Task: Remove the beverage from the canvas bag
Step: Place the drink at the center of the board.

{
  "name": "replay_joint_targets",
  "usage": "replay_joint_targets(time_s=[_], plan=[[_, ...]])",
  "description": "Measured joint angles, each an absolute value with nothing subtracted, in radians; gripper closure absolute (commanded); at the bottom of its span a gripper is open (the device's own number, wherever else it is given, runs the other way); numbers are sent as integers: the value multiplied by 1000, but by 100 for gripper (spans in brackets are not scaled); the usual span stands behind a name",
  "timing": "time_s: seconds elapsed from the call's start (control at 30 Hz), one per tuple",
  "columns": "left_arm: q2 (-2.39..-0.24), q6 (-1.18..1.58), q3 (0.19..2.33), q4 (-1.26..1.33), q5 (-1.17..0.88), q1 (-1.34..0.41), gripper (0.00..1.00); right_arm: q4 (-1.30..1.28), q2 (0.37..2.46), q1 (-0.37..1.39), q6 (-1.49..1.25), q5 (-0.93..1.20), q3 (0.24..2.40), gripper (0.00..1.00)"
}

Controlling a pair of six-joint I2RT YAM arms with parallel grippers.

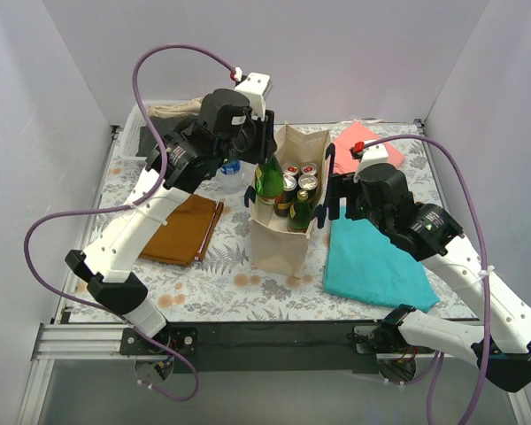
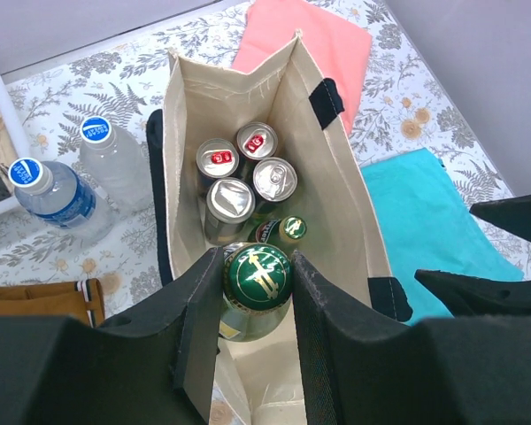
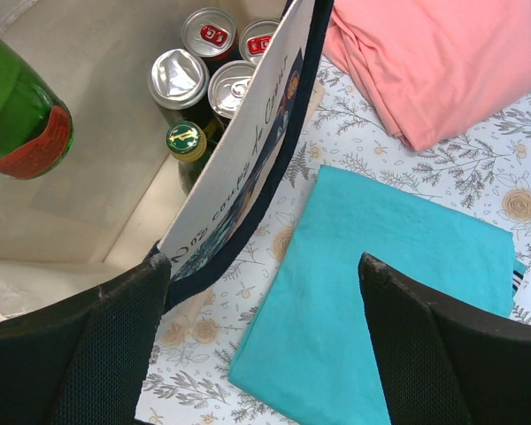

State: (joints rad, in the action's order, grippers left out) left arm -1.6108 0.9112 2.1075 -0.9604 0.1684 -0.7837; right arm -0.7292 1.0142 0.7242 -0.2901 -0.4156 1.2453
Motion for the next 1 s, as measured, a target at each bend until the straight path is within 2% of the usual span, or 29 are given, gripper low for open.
replay_joint_targets(time_s=[0.63,1.0], plan=[[-1554,856,2104,-880,315,-784,100,-729,1014,721,-292,-415,1245,9],[-1448,810,2017,-799,464,-784,100,-729,1015,721,-292,-403,1245,9]])
